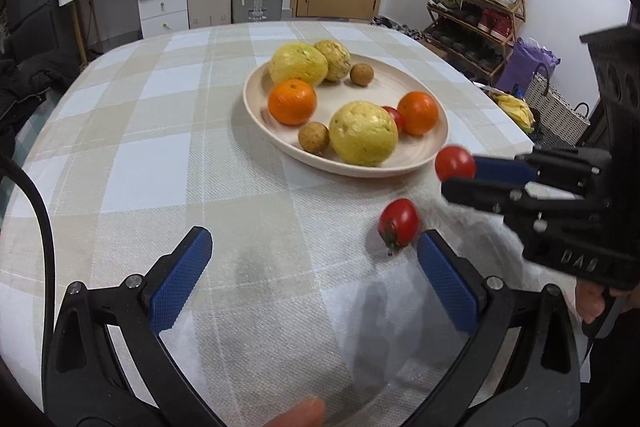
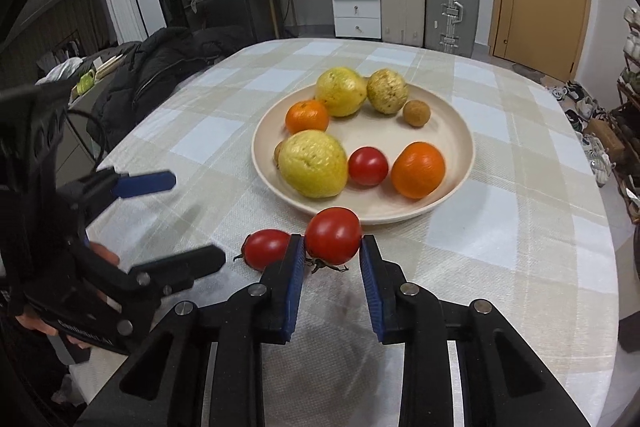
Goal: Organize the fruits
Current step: 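Grasp a red tomato with the right gripper while the left gripper grasps the other tomato, then lift both tomatoes and carry them over the plate with both grippers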
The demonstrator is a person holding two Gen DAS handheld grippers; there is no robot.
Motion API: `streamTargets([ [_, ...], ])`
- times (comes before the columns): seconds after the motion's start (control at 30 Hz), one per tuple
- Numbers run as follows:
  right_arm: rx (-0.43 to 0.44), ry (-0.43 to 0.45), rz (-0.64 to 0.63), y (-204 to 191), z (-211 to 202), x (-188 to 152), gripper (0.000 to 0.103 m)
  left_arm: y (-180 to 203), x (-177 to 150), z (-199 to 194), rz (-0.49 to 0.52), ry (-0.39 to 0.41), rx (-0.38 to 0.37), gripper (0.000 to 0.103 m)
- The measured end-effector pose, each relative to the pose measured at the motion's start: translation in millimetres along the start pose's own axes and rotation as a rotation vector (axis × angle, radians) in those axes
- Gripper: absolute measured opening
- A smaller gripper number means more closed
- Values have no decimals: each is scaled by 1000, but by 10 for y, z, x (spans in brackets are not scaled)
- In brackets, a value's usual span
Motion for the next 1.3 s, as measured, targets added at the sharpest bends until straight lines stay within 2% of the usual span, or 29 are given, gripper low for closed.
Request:
streamTargets([
  [0.1, -2, 9, 21, 68, -31, 22, 29, 67, -33, 57, 25, -27, -3, 101],
  [0.2, -2, 11, 36, 126, -43, 26, 29, 153, -51, 109, 74, -50, 9, 92],
  [0.4, 6, 24, 51, 183, -100, 43, 29, 305, -92, 261, 149, -118, 20, 65],
  [0.6, 8, 32, 72, 262, -136, 55, 29, 437, -59, 323, 178, -117, -17, 50],
  [0.77, 17, 27, 79, 249, -116, 53, 29, 425, -39, 319, 160, -111, -52, 27],
  [0.9, 18, 21, 66, 200, -94, 43, 29, 417, -23, 324, 152, -110, -61, 23],
  [1.3, 17, 26, 78, 243, -117, 48, 29, 378, 3, 238, 134, -72, -70, 21],
])
Point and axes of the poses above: each gripper's, at about its wrist camera, not at the fingertips, and z roughly the way its jaws point, y to its right, x to its top, the point moved 6 cm from there along z, roughly the way its jaws point, and after that the axes turned 9 degrees about -x, right-handed, at the moved point
